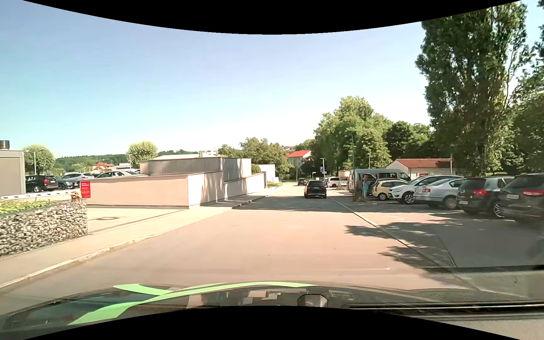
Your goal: Follow the waypoints while adhering to traffic rules and regulations
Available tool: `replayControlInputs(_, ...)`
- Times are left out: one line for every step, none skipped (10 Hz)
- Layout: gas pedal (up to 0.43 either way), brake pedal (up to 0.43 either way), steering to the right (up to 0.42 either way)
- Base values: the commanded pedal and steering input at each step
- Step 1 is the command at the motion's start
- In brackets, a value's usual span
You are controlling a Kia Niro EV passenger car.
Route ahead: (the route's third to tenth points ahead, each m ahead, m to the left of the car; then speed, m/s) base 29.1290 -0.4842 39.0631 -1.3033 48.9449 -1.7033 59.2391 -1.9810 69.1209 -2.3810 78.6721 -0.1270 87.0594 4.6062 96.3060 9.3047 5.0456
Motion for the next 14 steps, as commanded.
replayControlInputs(0.000,0.000,-0.002)
replayControlInputs(0.000,0.000,0.008)
replayControlInputs(0.000,0.000,0.016)
replayControlInputs(0.000,0.000,0.018)
replayControlInputs(0.000,0.006,0.016)
replayControlInputs(0.000,0.006,0.017)
replayControlInputs(0.000,0.006,0.021)
replayControlInputs(0.000,0.000,0.027)
replayControlInputs(0.000,0.000,0.029)
replayControlInputs(0.000,0.000,0.029)
replayControlInputs(0.000,0.000,0.029)
replayControlInputs(0.000,0.000,0.032)
replayControlInputs(0.000,0.000,0.036)
replayControlInputs(0.000,0.000,0.038)
